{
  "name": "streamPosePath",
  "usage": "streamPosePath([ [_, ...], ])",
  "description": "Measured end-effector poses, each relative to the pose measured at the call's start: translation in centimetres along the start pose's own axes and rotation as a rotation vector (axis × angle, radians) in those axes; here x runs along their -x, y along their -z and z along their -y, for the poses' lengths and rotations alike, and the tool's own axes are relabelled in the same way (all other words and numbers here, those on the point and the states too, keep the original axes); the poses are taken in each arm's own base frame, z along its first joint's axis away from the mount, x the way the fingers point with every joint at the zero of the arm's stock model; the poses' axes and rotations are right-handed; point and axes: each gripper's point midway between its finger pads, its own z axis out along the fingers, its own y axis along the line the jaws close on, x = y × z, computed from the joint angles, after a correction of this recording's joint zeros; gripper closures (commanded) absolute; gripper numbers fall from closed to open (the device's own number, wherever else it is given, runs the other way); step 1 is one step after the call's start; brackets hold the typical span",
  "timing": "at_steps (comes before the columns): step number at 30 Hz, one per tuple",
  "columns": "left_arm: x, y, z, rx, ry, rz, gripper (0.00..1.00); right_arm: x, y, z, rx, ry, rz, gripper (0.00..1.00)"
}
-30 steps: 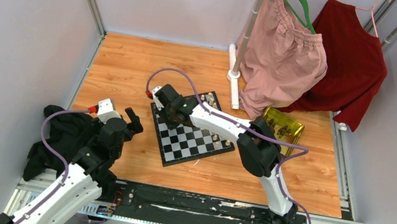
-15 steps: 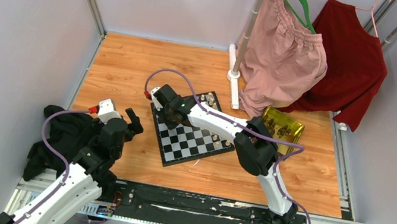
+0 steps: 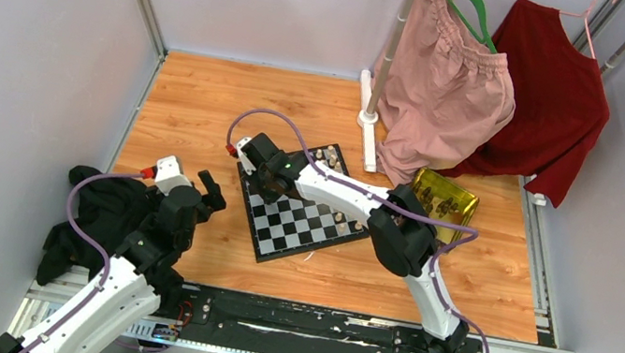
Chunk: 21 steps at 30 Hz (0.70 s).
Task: Set up the chess pieces on the board
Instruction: Place the chess piece on the chessboard.
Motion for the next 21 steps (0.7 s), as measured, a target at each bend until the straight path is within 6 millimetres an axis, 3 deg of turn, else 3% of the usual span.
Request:
streamPosePath([
  [6, -0.06, -0.08, 0.03, -0.002, 0.002, 0.003, 0.0, -0.04, -0.08, 0.01, -0.001, 0.001, -0.001, 0.95],
  [13, -0.43, -0.16, -0.16, 0.001, -0.003, -0.002, 0.0, -0.03, -0.08, 0.01, 0.0, 0.003, 0.0, 0.73],
  [21, -0.47, -0.17, -0.18, 0.002, -0.004, -0.003, 0.0, -0.08, -0.08, 0.16, -0.004, 0.019, -0.002, 0.68],
])
